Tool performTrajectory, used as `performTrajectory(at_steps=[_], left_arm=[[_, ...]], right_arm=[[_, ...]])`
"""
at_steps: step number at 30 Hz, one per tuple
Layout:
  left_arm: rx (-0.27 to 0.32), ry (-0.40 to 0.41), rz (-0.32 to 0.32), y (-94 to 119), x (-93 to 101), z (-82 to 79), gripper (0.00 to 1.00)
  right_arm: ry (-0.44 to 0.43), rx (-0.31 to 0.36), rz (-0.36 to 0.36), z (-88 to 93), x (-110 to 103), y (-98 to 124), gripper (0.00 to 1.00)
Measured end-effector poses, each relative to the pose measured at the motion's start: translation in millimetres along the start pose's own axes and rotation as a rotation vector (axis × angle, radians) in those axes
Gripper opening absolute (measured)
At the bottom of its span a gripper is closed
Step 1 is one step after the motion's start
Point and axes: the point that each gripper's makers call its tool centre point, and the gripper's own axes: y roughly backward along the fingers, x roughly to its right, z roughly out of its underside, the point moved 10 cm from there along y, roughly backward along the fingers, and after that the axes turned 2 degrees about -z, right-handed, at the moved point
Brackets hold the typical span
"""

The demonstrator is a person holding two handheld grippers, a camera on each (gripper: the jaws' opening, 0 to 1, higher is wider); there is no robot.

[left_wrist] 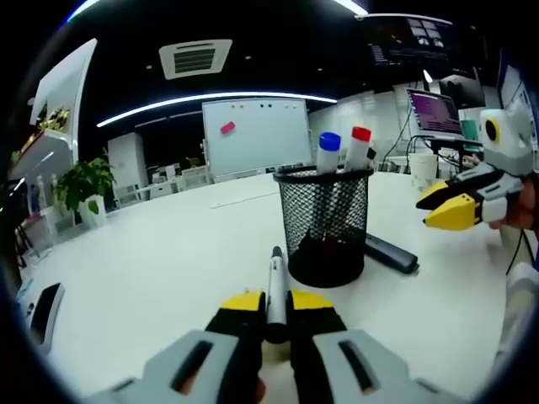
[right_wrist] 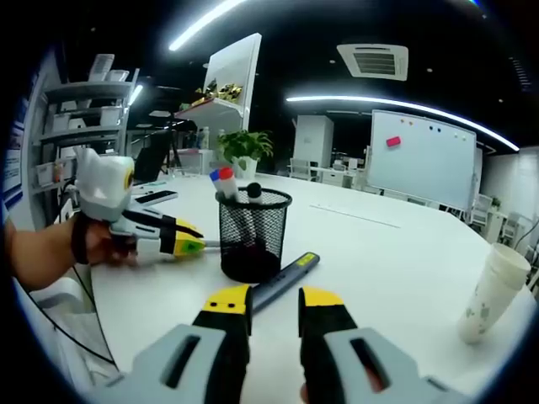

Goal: Place the scattered laser pointers and whiteboard markers into the pen holder and stack the scattered paper cups together

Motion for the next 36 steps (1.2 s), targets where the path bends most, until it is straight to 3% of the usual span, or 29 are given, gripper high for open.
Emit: performTrajectory(at_steps=[36], left_arm=[[0.152, -0.001, 0.001, 15.2, -6.2, -37.2, 0.12]], right_arm=[[-0.002, -0.012, 0.001, 3.6, 0.2, 1.2, 0.22]])
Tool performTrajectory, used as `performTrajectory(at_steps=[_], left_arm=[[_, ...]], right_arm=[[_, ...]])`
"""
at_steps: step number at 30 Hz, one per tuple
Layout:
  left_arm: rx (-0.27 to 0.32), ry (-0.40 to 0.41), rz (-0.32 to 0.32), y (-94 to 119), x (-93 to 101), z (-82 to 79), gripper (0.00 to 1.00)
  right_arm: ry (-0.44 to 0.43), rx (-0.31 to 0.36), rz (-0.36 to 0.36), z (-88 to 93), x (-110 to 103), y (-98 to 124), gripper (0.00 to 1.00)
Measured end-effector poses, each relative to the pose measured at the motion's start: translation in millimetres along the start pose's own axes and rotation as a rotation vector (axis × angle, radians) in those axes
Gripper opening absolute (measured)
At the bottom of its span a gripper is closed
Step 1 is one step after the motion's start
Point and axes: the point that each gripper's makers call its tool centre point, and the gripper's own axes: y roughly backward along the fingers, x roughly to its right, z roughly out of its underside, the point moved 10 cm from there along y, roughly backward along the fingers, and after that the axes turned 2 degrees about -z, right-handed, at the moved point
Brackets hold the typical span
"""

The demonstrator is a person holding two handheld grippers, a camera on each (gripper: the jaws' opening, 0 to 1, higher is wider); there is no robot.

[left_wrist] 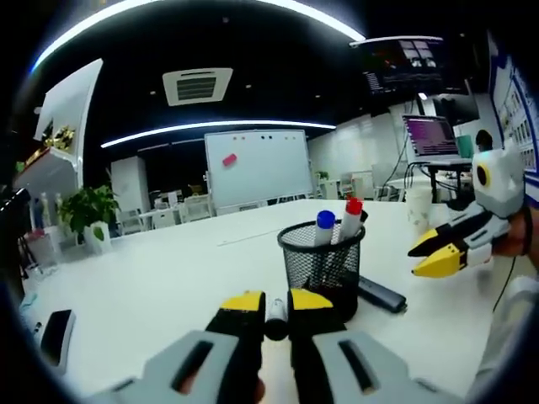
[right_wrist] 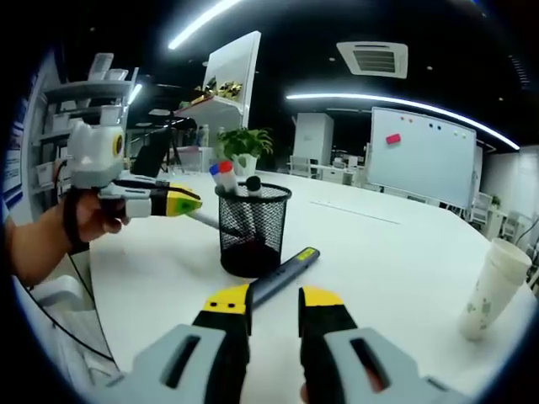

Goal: Place the scattered laser pointers and whiteboard markers into the pen holder and stack the scattered paper cups together

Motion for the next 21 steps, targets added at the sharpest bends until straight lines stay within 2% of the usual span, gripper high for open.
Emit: performTrajectory(at_steps=[10, 21], left_arm=[[0.040, -0.018, 0.015, 3.6, 1.6, -12.5, 0.11], [0.073, 0.003, 0.030, 8.2, 0.2, -23.9, 0.11]], right_arm=[[0.001, -0.001, 0.000, -0.9, -1.1, 1.2, 0.22], [0.009, 0.000, -0.001, -2.2, -0.8, -0.7, 0.22]])
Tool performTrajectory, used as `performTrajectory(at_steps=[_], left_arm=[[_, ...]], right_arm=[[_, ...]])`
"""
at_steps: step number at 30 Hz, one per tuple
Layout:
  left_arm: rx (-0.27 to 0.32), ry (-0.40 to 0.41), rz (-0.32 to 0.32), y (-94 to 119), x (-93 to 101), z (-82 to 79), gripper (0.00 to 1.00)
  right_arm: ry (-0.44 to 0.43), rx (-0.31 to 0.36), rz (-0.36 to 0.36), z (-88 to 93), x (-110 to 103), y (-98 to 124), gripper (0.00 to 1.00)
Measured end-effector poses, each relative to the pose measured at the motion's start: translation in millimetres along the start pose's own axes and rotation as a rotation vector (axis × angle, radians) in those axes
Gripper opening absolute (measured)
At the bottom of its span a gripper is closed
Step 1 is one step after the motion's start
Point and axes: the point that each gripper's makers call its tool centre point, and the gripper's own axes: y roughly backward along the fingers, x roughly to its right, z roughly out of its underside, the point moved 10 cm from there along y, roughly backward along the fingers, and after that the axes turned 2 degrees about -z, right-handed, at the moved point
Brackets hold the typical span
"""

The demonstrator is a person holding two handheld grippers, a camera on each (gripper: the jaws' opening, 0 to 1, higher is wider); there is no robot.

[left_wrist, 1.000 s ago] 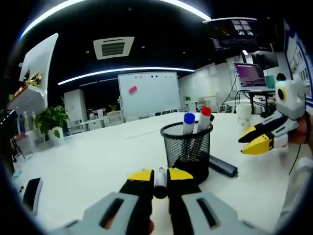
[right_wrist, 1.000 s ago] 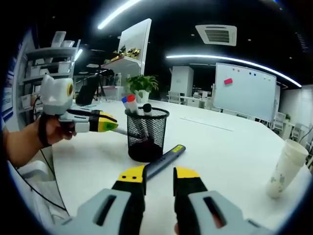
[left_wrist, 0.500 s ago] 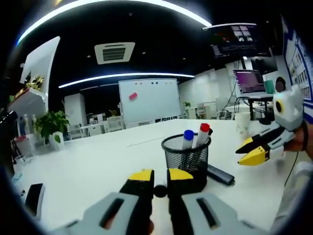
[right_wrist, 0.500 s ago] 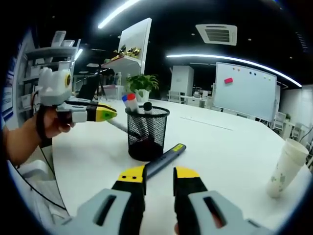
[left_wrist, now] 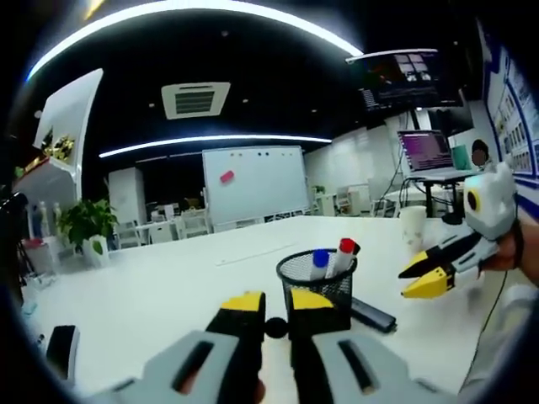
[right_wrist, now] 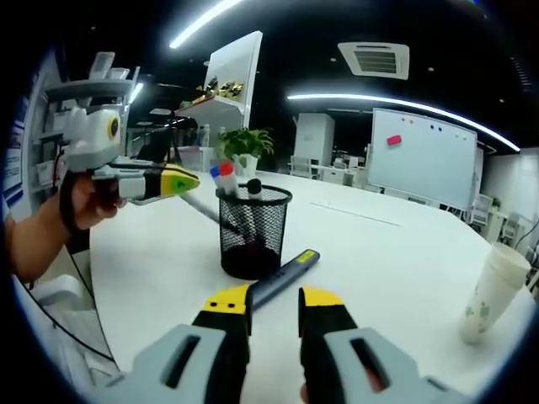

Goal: Place the scattered laser pointers and whiteboard markers into the pen holder and stack the scattered paper cups together

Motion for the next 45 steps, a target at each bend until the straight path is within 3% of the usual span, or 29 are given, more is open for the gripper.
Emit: performTrajectory(at_steps=[14, 33, 45], left_arm=[[0.019, -0.003, 0.006, 2.4, 0.4, -8.6, 0.11], [0.079, 0.006, -0.039, 12.3, -7.5, -23.2, 0.11], [0.126, 0.001, -0.052, 18.4, -16.3, -41.3, 0.11]], right_arm=[[0.003, 0.007, 0.006, -7.5, 2.5, 4.5, 0.22], [-0.006, -0.001, -0.005, 1.6, -3.1, -1.8, 0.22], [-0.004, -0.003, -0.003, 1.3, -2.4, -0.6, 0.22]])
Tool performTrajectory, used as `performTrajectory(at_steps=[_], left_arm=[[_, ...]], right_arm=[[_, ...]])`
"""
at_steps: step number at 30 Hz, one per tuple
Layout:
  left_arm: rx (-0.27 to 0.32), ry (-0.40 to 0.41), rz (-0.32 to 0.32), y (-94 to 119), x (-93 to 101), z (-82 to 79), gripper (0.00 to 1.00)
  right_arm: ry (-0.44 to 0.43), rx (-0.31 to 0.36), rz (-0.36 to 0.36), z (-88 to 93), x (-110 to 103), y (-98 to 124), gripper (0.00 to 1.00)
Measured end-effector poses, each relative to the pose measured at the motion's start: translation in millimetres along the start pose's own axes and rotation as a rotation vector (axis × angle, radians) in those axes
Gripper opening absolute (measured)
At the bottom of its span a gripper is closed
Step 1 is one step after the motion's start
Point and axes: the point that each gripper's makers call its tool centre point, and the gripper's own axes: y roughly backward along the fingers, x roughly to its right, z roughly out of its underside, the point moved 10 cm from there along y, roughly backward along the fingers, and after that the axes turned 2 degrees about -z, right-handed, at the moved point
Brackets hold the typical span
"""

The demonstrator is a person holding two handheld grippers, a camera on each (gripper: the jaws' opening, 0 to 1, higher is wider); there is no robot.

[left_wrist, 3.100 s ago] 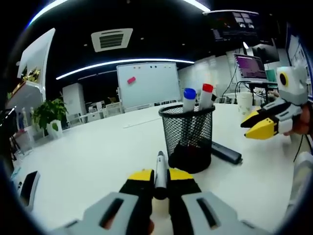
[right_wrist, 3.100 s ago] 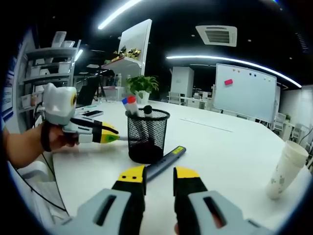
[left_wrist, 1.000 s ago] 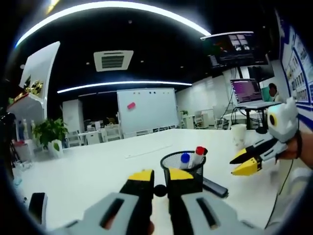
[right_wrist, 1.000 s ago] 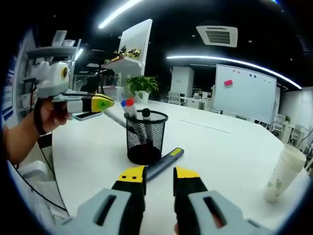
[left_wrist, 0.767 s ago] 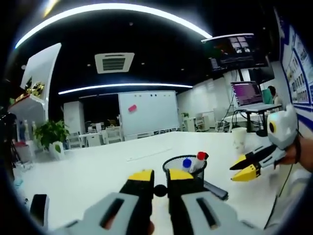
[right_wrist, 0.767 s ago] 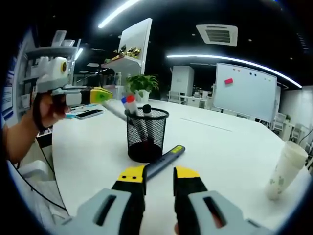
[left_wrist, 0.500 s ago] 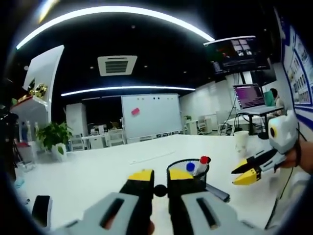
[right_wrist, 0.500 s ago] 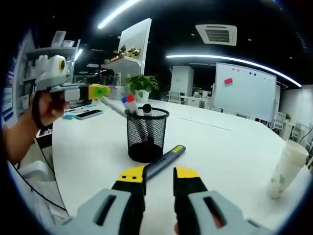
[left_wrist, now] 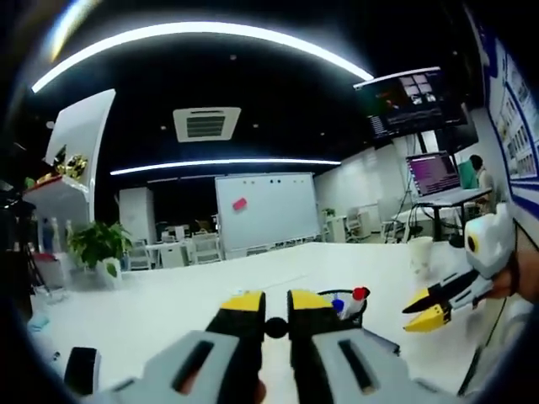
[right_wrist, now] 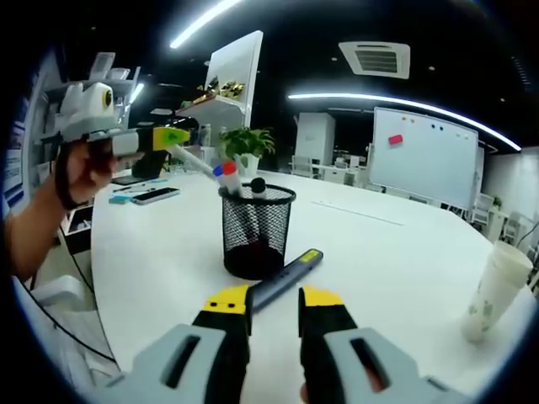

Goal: Place the scattered laser pointers and whiteboard markers into the pen holder and stack the scattered paper cups together

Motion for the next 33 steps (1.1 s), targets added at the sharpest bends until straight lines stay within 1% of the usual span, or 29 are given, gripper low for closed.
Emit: performTrajectory(at_steps=[3, 7, 13, 16, 23, 27, 33], left_arm=[[0.014, -0.006, -0.005, -2.1, -5.1, -3.5, 0.11], [0.025, -0.016, -0.006, -2.5, -4.1, -9.3, 0.11], [0.035, -0.029, -0.010, -1.2, -1.8, -15.6, 0.11], [0.038, -0.022, -0.001, 0.2, -0.7, -18.6, 0.11], [0.072, -0.021, 0.023, 1.8, 6.6, -33.7, 0.11], [0.075, -0.024, 0.024, 2.5, 6.0, -37.2, 0.11], [0.091, -0.013, 0.049, 1.0, 8.1, -45.4, 0.11]], right_arm=[[-0.003, -0.002, 0.004, 0.8, -0.7, 1.2, 0.22], [-0.004, -0.002, 0.005, 0.3, 2.8, -0.3, 0.22], [-0.005, -0.004, 0.003, 2.1, 0.9, -0.4, 0.22], [-0.005, -0.005, 0.004, 2.1, 2.3, -0.8, 0.22], [-0.004, -0.002, 0.000, 1.8, -0.7, -0.2, 0.22], [-0.004, -0.003, 0.001, 0.7, 0.6, -0.1, 0.22], [-0.003, -0.004, -0.002, 1.5, 0.1, -1.0, 0.22]])
